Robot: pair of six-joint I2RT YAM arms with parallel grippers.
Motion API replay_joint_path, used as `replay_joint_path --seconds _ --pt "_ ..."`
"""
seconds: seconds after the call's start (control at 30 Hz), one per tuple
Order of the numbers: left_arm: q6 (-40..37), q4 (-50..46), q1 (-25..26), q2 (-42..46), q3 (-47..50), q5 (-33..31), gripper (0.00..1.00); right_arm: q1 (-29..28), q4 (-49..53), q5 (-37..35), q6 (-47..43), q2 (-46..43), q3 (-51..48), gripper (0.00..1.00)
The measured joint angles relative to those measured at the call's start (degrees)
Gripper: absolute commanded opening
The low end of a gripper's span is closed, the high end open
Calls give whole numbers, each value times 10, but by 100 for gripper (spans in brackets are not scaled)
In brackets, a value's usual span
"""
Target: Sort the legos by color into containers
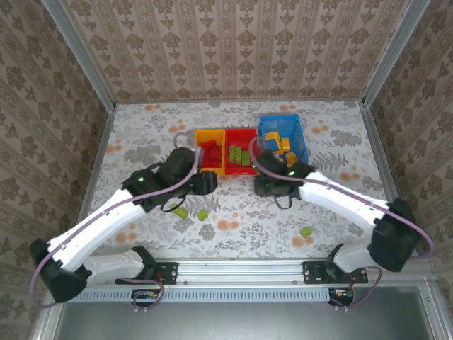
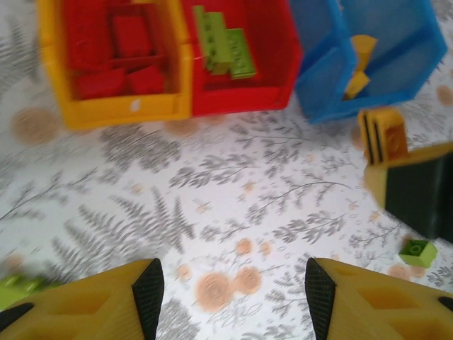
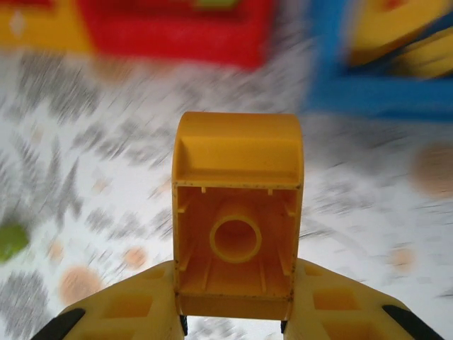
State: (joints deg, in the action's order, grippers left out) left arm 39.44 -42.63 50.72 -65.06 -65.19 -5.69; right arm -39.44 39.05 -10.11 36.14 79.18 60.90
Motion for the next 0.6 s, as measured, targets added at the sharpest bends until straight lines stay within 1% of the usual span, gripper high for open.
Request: replay_joint_path --seconds 0.03,0.1,0.17,0.23,0.37,0.5,0.6 --pt "-5 12 8 -20 -12 1 58 34 0 3 -8 -10 -5 27" --pt "-16 35 21 -60 -35 4 58 97 -3 16 -25 -2 -5 27" --pt "-30 53 33 -98 -61 8 58 145 -7 32 -42 38 6 27" --pt "-43 69 43 -129 -82 12 59 174 -12 48 -56 89 23 28" --pt "-73 98 60 -177 -105 30 58 206 -23 67 -76 165 55 37" --pt "-98 112 74 -213 -112 51 59 222 -30 76 -92 181 81 41" --pt "-113 117 85 -236 -114 66 59 230 -31 79 -101 190 91 49"
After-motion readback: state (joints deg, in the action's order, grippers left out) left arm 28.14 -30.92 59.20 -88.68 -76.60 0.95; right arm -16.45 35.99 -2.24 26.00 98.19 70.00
